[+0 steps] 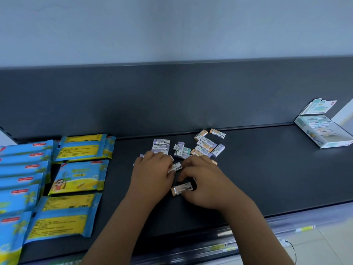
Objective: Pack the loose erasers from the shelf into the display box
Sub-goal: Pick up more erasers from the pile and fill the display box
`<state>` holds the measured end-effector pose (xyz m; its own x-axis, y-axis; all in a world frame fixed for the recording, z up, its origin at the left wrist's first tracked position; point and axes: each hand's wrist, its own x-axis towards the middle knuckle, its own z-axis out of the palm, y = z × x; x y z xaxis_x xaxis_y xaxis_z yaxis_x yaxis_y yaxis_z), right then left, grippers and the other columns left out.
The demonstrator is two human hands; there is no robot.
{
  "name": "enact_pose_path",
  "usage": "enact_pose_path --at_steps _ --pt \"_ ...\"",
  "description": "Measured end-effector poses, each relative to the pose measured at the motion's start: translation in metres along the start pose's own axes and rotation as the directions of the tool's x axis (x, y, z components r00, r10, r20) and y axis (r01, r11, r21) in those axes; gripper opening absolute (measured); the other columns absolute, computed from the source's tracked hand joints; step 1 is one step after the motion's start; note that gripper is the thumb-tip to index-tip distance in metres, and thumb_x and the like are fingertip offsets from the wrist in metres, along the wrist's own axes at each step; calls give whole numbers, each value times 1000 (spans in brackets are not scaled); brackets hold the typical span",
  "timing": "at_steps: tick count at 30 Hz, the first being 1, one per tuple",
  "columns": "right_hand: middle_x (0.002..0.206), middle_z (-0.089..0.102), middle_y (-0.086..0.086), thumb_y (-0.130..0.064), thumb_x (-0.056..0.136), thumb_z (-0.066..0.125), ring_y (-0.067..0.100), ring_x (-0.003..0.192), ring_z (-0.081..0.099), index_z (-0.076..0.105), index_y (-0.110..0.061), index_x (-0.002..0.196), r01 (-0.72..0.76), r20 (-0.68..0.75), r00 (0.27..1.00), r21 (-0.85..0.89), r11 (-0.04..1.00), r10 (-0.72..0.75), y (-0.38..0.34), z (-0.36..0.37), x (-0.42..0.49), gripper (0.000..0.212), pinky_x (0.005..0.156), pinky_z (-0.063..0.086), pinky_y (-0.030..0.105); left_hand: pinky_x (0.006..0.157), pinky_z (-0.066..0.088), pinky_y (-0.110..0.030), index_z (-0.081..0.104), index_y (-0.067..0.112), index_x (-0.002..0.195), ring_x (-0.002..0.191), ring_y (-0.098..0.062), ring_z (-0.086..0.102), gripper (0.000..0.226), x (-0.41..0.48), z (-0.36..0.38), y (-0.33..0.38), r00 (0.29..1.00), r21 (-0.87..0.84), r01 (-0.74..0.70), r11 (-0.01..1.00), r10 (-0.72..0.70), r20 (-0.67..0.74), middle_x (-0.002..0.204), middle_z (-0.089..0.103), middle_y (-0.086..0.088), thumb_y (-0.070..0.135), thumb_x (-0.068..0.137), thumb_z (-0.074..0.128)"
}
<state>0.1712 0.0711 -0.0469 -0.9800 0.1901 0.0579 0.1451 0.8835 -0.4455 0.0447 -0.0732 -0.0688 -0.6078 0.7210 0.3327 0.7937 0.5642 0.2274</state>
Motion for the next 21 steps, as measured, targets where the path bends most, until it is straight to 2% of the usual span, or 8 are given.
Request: enact_pose_path --at_steps 4,7,13,17,19,21 --pt "111 48 -20 -42 78 60 10 107 40 70 -39 97 26 -16 999 -101 995 -27 -3 -1 3 22 92 42 35 67 43 -35 69 30 83 84 -21 54 17 1 1 -2 999 54 -1 999 -1 40 80 60 11 44 74 71" --pt "108 51 -18 -38 83 62 10 107 42 69 -37 101 24 -35 999 -119 993 -28 -5 -1 4 20 89 44 34 67 40 -33 72 32 84 85 -20 54 16 4 2 -2 999 38 20 999 -22 49 80 60 12 45 74 74" --pt "98 58 -14 -28 86 65 11 99 50 67 -32 99 -84 -138 988 -48 995 77 5 -9 -4 14 81 49 33 73 51 -36 73 30 103 94 -16 52 20 3 -4 -9 997 -191 68 979 -59 53 99 59 14 33 84 76" --pt "95 59 -11 -19 84 70 13 94 56 70 -26 97 -143 -235 962 -4 990 138 12 -9 -9 14 77 49 31 81 52 -37 72 28 108 96 -12 54 20 -3 -6 -11 997 -281 73 957 -71 18 100 59 15 32 88 73" --pt "95 63 -7 -11 81 74 16 93 58 73 -21 97 -153 -300 941 39 987 158 15 -7 -11 19 79 49 29 83 50 -32 74 25 108 94 -9 54 22 -5 -6 -11 999 -318 43 947 -49 -12 100 61 15 27 87 76" --pt "97 65 -4 -6 78 76 16 95 58 75 -17 98 -160 -358 917 76 984 177 15 -5 -13 23 82 47 26 85 44 -19 75 23 110 94 -7 53 24 -6 -7 -9 999 -354 19 935 -28 -21 100 61 15 23 86 77"
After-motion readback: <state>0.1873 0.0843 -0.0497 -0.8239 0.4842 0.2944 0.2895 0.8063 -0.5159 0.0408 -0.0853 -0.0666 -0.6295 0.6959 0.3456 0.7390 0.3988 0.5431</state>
